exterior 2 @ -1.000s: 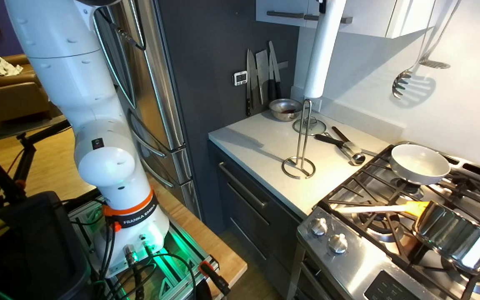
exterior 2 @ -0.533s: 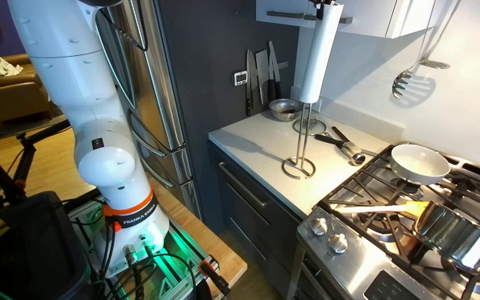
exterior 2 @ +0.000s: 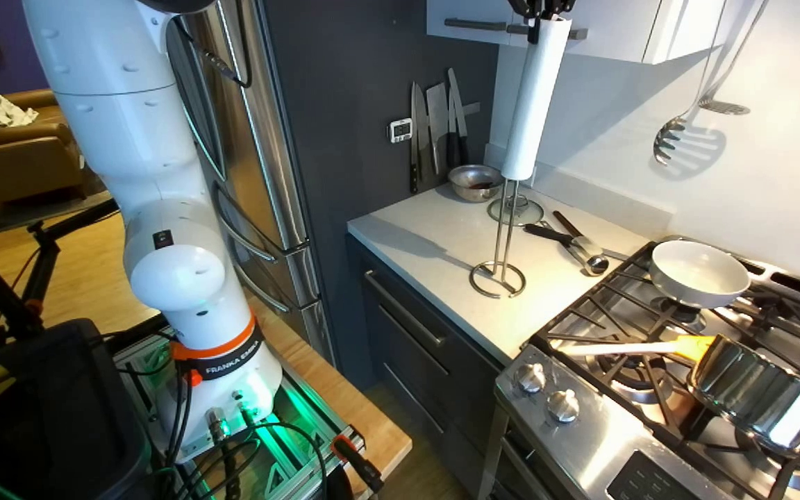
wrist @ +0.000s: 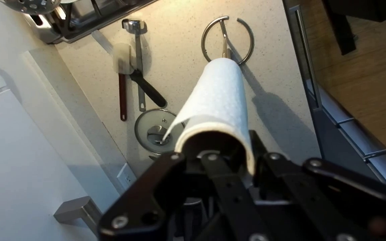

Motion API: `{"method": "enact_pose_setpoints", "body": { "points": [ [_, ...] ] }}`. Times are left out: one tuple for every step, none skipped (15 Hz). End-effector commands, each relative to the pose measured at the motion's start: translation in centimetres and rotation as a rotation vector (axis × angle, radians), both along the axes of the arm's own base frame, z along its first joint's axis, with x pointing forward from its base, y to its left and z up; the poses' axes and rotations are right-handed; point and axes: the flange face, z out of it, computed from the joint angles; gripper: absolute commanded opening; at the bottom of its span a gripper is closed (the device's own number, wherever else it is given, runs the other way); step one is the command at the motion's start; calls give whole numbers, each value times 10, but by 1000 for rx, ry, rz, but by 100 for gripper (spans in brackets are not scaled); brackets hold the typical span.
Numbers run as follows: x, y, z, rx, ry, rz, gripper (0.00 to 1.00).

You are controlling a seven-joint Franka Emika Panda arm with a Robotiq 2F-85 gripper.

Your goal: Put the paper towel roll on the silver stand

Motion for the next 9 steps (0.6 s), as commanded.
{"method": "enact_pose_setpoints", "body": {
  "points": [
    [0,2,-4,-13,17,24,38],
    [0,3,-3,-15,17,25,47],
    [0,3,-3,-14,15,27,54],
    [0,3,-3,-17,12,26,62],
    [0,3,-2,-17,10,25,69],
    [-1,3,0,-20,3,22,76],
    [-2,2,3,-22,-3,19,84],
    [-4,2,5,-23,-8,17,91],
    [-6,1,9,-25,-18,9,98]
  ]
}}
